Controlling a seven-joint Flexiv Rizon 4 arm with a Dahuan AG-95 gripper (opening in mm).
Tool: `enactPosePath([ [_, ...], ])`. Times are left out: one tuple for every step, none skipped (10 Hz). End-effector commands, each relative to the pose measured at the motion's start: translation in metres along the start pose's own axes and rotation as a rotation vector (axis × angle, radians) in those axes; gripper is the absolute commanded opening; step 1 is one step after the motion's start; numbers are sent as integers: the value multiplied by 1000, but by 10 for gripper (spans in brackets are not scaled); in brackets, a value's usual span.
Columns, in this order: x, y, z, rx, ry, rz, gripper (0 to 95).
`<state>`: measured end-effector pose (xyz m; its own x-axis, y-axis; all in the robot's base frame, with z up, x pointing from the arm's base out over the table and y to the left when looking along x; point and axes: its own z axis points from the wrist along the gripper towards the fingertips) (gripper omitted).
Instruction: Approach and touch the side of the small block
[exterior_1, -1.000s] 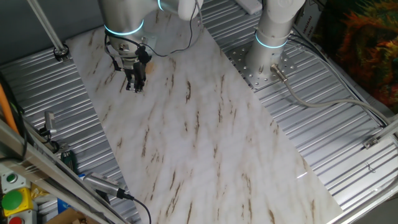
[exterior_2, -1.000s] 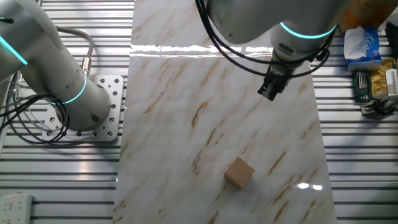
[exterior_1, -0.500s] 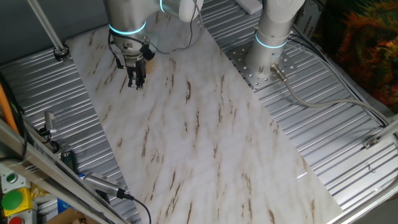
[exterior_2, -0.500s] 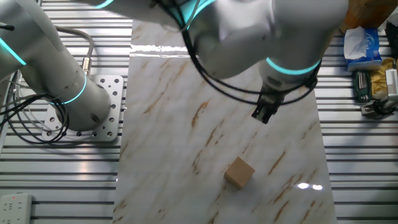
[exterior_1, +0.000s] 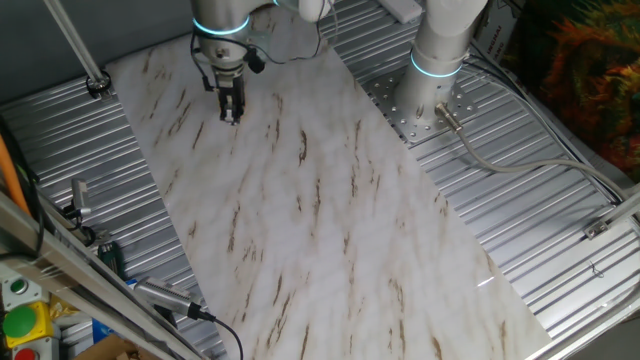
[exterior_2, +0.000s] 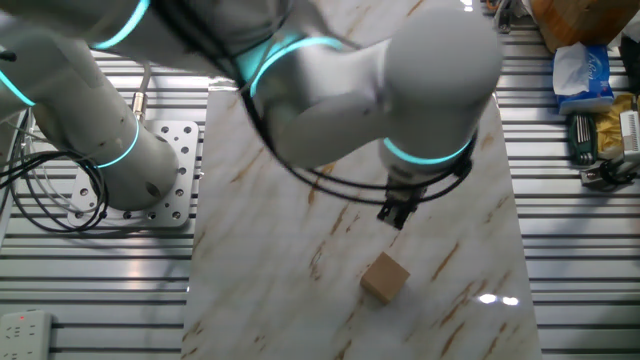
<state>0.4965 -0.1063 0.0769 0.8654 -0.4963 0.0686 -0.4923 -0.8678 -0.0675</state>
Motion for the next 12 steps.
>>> enactPosePath([
  [3,2,6,3,4,4,0],
  [4,1,11,11,12,5,0],
  [6,-1,11,15,23,3,0],
  [9,-2,10,16,23,-5,0],
  [13,-3,9,13,25,-20,0],
  [17,-5,7,12,24,-32,0],
  [22,-5,4,9,22,-34,0],
  [24,-5,3,13,23,-41,0],
  [25,-6,2,12,27,-41,0],
  [26,-6,2,10,27,-46,0],
  [27,-6,1,10,31,-50,0],
  [27,-6,1,9,32,-49,0],
])
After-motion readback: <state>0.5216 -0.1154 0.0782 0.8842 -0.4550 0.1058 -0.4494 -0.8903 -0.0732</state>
